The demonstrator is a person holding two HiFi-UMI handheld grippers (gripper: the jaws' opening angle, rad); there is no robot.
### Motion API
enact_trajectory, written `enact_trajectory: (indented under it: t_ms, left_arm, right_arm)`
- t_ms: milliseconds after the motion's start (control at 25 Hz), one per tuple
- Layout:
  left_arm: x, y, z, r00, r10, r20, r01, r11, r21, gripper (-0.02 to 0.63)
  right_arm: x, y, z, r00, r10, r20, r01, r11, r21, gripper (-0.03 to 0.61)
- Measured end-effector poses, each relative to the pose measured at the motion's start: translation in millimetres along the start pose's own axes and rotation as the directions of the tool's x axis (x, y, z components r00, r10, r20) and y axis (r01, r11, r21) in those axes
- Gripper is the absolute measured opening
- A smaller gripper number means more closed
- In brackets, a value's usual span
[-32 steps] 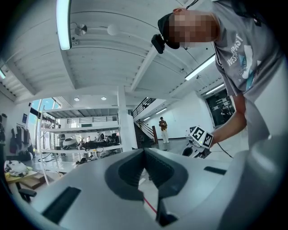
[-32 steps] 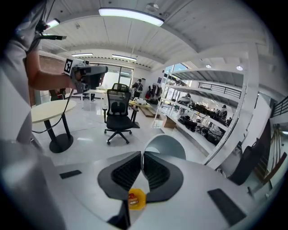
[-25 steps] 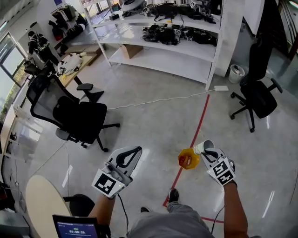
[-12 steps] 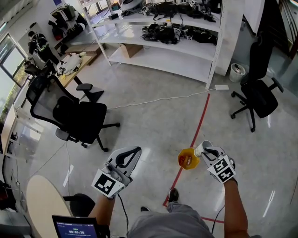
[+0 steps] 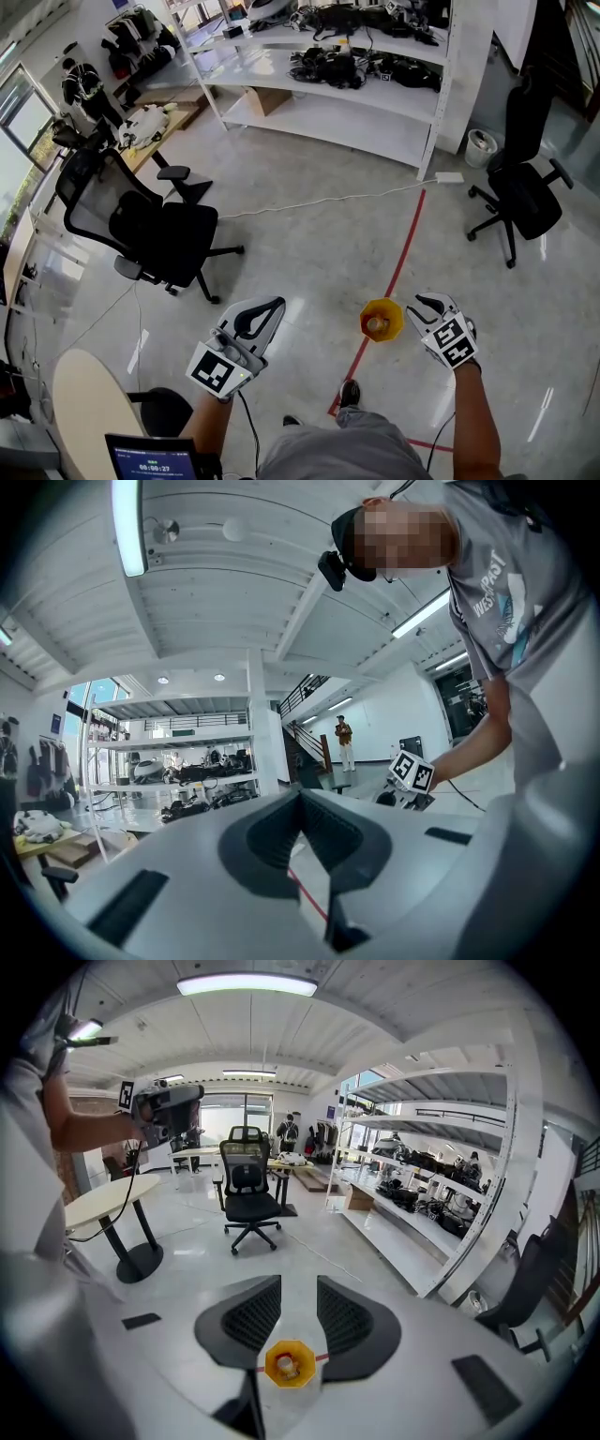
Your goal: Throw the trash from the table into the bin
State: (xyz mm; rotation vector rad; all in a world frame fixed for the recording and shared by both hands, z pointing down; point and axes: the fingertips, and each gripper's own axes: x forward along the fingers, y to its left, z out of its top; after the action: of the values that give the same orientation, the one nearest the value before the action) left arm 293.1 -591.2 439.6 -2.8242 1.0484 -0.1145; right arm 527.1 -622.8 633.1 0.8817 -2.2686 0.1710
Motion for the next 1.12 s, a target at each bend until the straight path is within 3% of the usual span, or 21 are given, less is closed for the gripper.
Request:
enact_trajectory:
  t_ms: [240,400,480,560,840,1120]
  left_arm:
    - [3.3,-3.0,-1.5,0.999,-0.025,-0.032,0.027,0.997,0.071,0.043]
    - [-3.4,2.0,-4.5,1.0,-0.014,-0.025,0.016,0.997,0.075,0.043]
    - [-19.7,2.3,1.6,1.0,0.0,-0.002,0.0,0.997,0.077,0.043]
    - [-45.8,0.1,9.6,1.0,0.018,-0.002,-0.018,0.996,0.085,0.043]
    - [-108.5,4.6,11.0,0.997,0.081,-0.004,-0.08,0.991,0.112,0.043]
    - [-195.2,7.5,28.4,0.989,0.144,0.027,-0.146,0.984,0.099,0.043]
  right_arm:
    - [-13.6,1.5,16.5,1.0,0.006,0.02,-0.006,1.0,-0.005,0.101]
    - [-8.8,16.3,47.9,0.995,0.033,0.09,-0.031,0.999,-0.031,0.1]
    - [-12.3,34.8,74.0,0.988,0.045,0.146,-0.039,0.998,-0.042,0.008]
    - [-22.9,60.1,105.2,0.977,0.059,0.203,-0.048,0.997,-0.06,0.008]
    - [-43.4,135.1,201.7,0.902,0.19,0.388,-0.134,0.977,-0.166,0.008]
    - [-71.2,240.7,288.2,0.835,0.304,0.459,-0.171,0.935,-0.309,0.008]
